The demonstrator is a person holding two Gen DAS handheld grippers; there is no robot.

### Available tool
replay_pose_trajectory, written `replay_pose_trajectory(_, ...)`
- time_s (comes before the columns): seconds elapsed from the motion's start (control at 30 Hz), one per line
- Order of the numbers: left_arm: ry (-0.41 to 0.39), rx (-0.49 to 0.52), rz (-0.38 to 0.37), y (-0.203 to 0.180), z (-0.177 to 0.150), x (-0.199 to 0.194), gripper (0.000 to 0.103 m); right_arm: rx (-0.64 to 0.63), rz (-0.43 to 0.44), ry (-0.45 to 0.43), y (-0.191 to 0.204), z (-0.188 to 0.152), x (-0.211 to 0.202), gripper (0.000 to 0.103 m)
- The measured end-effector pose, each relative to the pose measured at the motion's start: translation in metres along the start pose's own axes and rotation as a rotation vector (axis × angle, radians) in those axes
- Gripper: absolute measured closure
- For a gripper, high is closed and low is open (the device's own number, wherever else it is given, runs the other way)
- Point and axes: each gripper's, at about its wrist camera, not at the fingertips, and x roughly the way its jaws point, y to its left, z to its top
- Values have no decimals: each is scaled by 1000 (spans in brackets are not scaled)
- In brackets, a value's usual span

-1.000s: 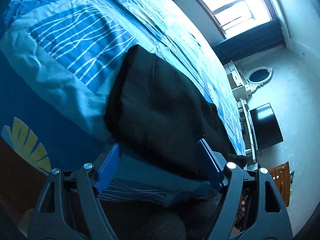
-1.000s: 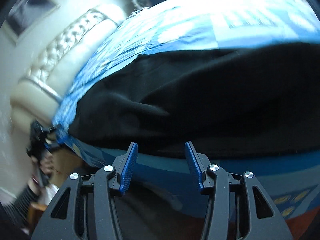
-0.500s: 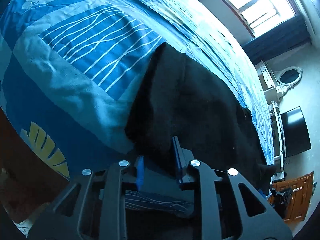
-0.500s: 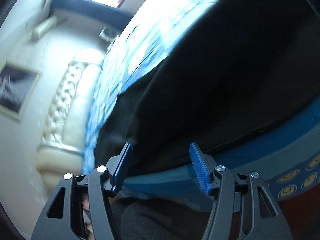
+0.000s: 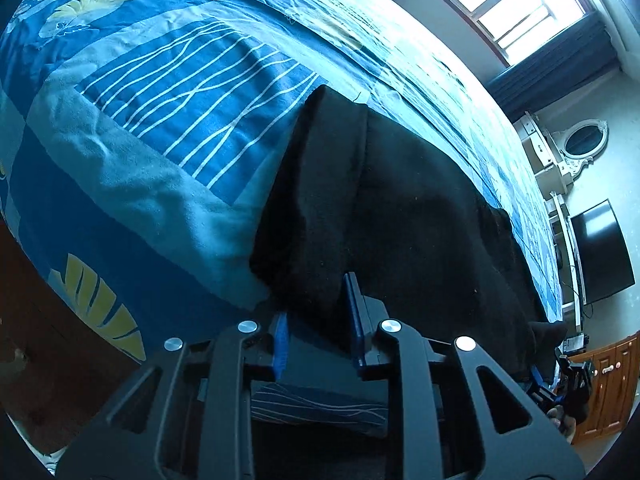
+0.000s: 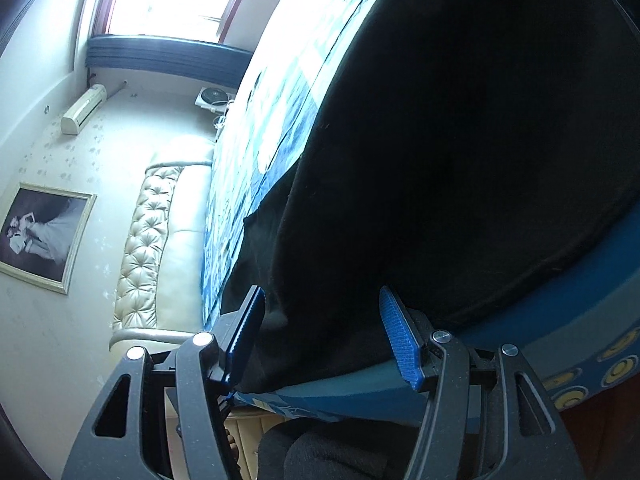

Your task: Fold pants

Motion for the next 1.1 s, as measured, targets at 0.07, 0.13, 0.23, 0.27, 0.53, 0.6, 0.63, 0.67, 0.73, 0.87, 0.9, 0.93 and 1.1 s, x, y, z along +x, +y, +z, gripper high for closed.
replay_pose_trajectory(0.07,2,-6,-4,0,0,0,79,5,1,-12,0,2,3,44)
replay_pose_trajectory(0.13,3,-13,-8,0,-1,0,79,13,0,-33,0,4,4,44)
replay_pose_trajectory(0.23,5,-21,-12,4,1,0,79,69,23,-93,-7,4,-4,44)
replay_pose_trajectory(0.27,5,-23,-13,4,2,0,79,93,33,-112,-10,0,-6,44)
replay_pose_trajectory(0.53,14,-47,-29,9,3,0,78,37,5,-70,3,-14,4,70)
replay_pose_trajectory(0.6,16,-54,-33,11,4,-1,78,16,-41,-71,5,-18,3,92)
replay_pose_trajectory(0.63,17,-57,-34,11,4,-2,78,14,-52,-73,5,-19,0,93)
replay_pose_trajectory(0.67,18,-59,-36,12,5,-2,78,20,-53,-77,4,-20,-4,94)
replay_pose_trajectory(0.73,17,-65,-39,13,5,-2,78,33,-74,-85,3,-28,-9,95)
replay_pose_trajectory(0.87,14,-69,-43,15,4,-3,78,45,-104,-87,-1,-42,-5,96)
replay_pose_trajectory(0.9,14,-69,-43,16,4,-3,78,43,-105,-93,-4,-43,-2,97)
replay_pose_trajectory(0.93,14,-66,-43,16,4,-3,78,42,-99,-99,-6,-44,-1,97)
replay_pose_trajectory(1.1,14,-59,-37,14,2,-5,78,40,-91,-104,-5,-50,-5,96)
